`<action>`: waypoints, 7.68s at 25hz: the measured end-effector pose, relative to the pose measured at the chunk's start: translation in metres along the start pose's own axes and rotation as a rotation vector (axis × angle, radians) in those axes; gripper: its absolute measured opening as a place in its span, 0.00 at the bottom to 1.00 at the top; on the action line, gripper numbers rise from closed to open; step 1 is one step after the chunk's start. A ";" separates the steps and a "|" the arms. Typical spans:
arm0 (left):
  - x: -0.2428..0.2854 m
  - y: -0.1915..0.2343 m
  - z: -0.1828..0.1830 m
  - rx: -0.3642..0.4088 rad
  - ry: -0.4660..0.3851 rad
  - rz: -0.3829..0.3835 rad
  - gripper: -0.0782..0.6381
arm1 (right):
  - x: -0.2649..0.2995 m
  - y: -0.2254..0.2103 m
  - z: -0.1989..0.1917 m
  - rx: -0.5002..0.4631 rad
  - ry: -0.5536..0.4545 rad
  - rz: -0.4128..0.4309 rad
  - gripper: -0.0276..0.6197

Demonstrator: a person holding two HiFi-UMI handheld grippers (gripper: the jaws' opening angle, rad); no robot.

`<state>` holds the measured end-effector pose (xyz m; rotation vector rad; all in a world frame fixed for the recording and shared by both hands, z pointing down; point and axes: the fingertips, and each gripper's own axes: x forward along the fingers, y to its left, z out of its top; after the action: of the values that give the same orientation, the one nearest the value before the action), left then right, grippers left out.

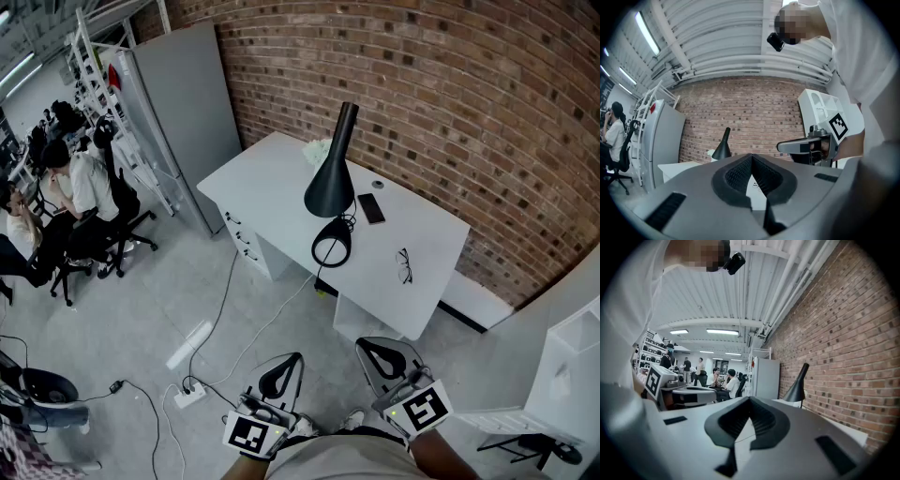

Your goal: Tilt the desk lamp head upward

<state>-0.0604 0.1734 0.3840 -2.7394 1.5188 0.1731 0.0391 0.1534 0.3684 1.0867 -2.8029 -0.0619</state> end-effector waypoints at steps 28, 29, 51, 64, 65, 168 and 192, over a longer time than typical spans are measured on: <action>0.045 -0.047 -0.022 -0.015 0.058 0.060 0.11 | -0.039 -0.041 -0.019 0.055 -0.044 0.080 0.07; 0.046 -0.051 -0.024 -0.016 0.061 0.060 0.11 | -0.040 -0.044 -0.022 0.061 -0.043 0.086 0.07; 0.116 0.071 -0.036 -0.019 0.081 0.043 0.11 | 0.094 -0.076 -0.020 0.061 -0.036 0.112 0.07; 0.165 0.199 -0.037 -0.074 0.059 -0.087 0.11 | 0.219 -0.096 -0.014 0.030 0.031 -0.084 0.07; 0.168 0.203 -0.038 -0.086 0.061 -0.094 0.11 | 0.222 -0.099 -0.014 0.028 0.036 -0.097 0.07; 0.293 0.173 0.073 0.234 -0.172 -0.111 0.11 | 0.210 -0.232 -0.003 -0.028 -0.031 -0.088 0.07; 0.286 0.192 0.096 0.142 -0.232 -0.105 0.11 | 0.212 -0.184 0.000 0.037 -0.058 0.006 0.07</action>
<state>-0.0822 -0.1648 0.2701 -2.5751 1.2742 0.3534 0.0070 -0.1249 0.3760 1.1015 -2.8697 -0.0422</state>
